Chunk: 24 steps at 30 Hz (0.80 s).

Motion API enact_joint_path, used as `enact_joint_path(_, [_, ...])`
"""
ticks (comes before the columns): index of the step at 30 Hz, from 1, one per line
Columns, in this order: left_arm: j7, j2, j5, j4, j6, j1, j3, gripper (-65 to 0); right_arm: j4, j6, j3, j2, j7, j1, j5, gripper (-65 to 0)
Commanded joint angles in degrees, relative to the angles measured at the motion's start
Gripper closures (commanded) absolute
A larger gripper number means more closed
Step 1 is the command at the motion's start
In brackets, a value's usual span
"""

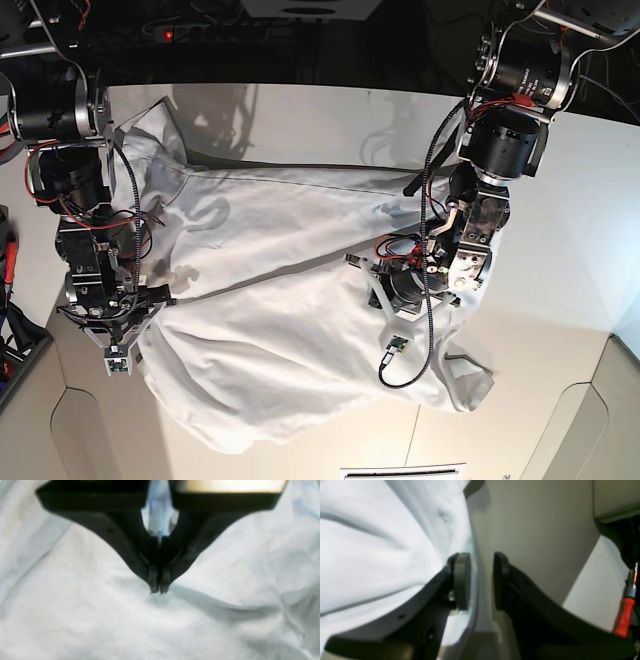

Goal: Layout the t-shirt on the table in an organized manner, then fold the t-shirt properly
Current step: 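Pull the shirt edges outward with both grippers and release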

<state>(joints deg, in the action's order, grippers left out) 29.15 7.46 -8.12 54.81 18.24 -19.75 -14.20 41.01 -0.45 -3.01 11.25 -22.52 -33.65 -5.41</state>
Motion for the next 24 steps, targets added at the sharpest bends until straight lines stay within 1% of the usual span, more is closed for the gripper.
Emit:
enact_joint_path(1, [1.4, 0.3, 0.1, 1.9, 0.2, -0.9, 0.0, 0.0, 1.0, -0.3, 0.2, 0.3, 1.1, -1.9, -0.2, -16.5])
enact_joint_path(5, [2.9, 1.7, -1.8, 8.7, 0.2, -0.8, 0.0, 0.0, 1.0, -0.3, 0.2, 0.3, 1.1, -1.9, -0.2, -16.5])
enact_joint_path(9, [3.5, 3.3, -1.7, 14.2, -0.3, -0.9, 0.0, 0.0, 1.0, -0.3, 0.2, 0.3, 1.1, -1.9, -0.2, -16.5])
enact_joint_path(13, [3.5, 5.2, -0.5, 15.8, -2.7, -0.9, 0.0, 0.0, 1.0, -0.3, 0.2, 0.3, 1.1, -1.9, -0.2, -16.5])
enact_joint_path(16, [3.5, 6.8, 1.6, 15.8, -2.7, -0.8, 0.0, 0.0, 1.0, -0.3, 0.2, 0.3, 1.1, -1.9, -0.2, -16.5])
enact_joint_path(17, [3.5, 7.4, 2.3, 15.8, -3.6, -0.7, 0.0, 0.0, 1.0, -0.3, 0.2, 0.3, 1.1, -1.9, -0.2, -16.5])
enact_joint_path(22, [3.5, 11.3, 6.9, 15.8, -10.3, -0.7, 0.1, 0.0, 1.0, -0.3, 0.2, 0.3, 1.1, -1.9, -0.2, -16.5])
enact_joint_path(24, [3.5, 12.4, 8.4, 15.8, -12.2, -0.7, 0.1, 0.0, 1.0, -0.3, 0.2, 0.3, 1.1, -1.9, -0.2, -16.5])
